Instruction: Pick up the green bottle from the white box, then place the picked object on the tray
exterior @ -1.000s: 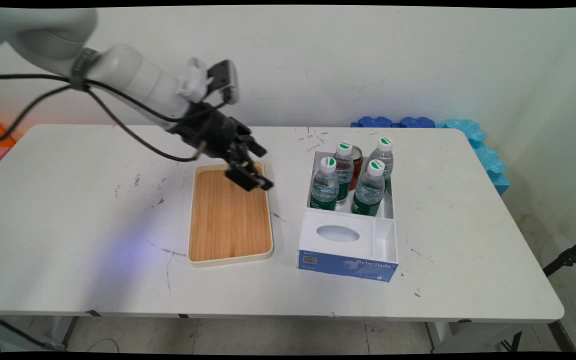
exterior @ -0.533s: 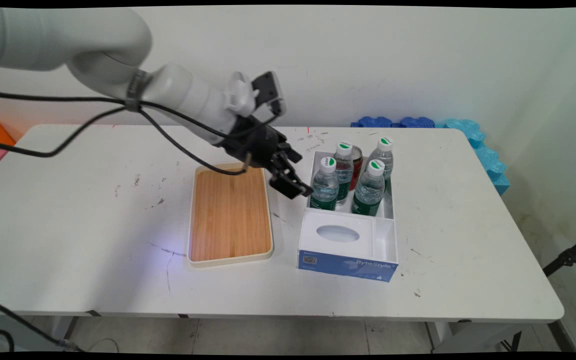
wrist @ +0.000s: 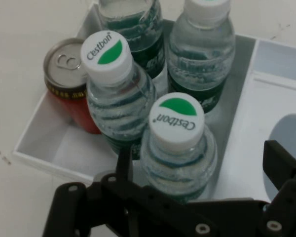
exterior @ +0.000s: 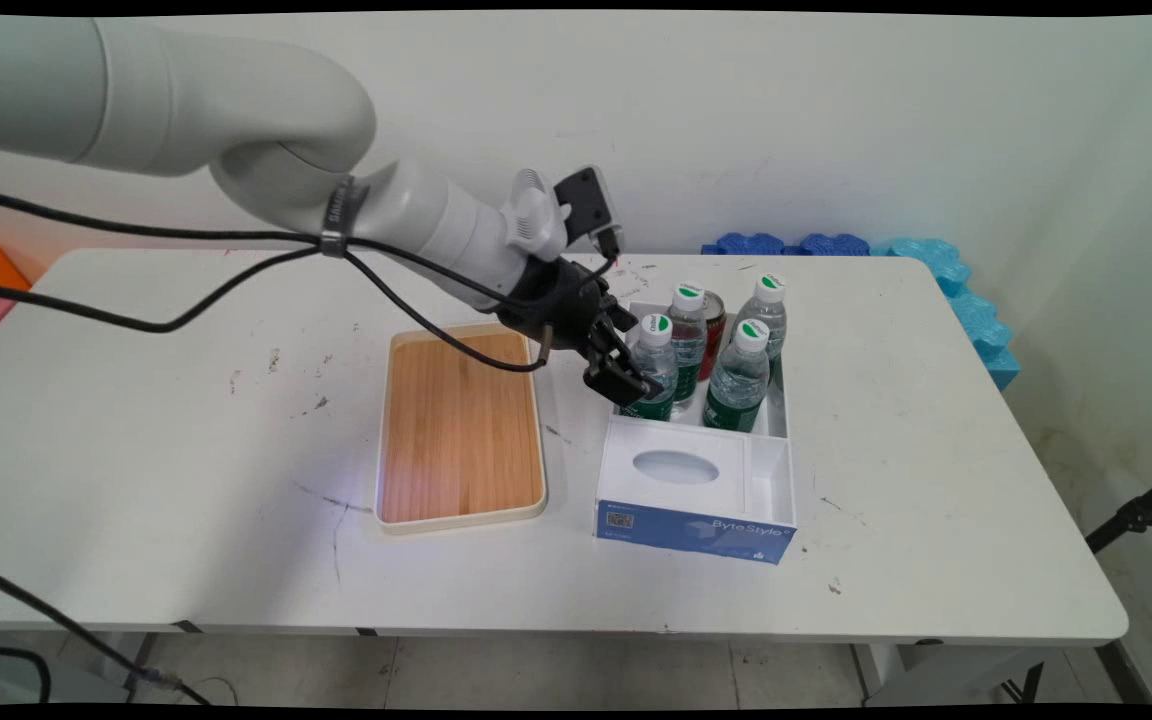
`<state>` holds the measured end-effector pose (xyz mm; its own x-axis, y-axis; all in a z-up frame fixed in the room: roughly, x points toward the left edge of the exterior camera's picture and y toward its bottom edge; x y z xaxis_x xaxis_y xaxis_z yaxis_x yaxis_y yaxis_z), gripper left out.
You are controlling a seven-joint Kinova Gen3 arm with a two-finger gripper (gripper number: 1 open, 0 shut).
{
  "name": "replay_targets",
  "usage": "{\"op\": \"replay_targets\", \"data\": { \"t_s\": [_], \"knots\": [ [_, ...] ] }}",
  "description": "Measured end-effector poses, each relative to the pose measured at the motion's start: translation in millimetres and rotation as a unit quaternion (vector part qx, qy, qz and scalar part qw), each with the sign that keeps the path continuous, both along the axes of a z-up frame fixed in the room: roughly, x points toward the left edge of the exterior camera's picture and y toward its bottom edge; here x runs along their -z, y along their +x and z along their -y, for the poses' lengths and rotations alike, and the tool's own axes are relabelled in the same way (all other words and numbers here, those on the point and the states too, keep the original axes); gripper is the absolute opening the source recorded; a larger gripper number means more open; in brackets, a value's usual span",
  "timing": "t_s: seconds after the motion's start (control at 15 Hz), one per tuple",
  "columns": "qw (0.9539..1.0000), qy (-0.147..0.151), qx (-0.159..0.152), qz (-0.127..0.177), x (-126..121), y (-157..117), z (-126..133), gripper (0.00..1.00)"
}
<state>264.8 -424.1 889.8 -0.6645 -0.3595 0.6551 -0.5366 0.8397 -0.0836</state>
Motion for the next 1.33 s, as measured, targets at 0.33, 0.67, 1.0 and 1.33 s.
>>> {"op": "replay_targets", "data": {
  "t_s": [0.33,0.67,1.0,1.33],
  "knots": [
    [0.9997,-0.013,-0.005,0.018,10,-9,3,1.0],
    [0.9993,-0.019,-0.011,0.029,17,-15,5,0.0],
    [0.9989,-0.026,-0.012,0.036,20,-16,5,0.0],
    [0.999,-0.031,-0.008,0.033,12,-13,1,0.0]
  ]
}}
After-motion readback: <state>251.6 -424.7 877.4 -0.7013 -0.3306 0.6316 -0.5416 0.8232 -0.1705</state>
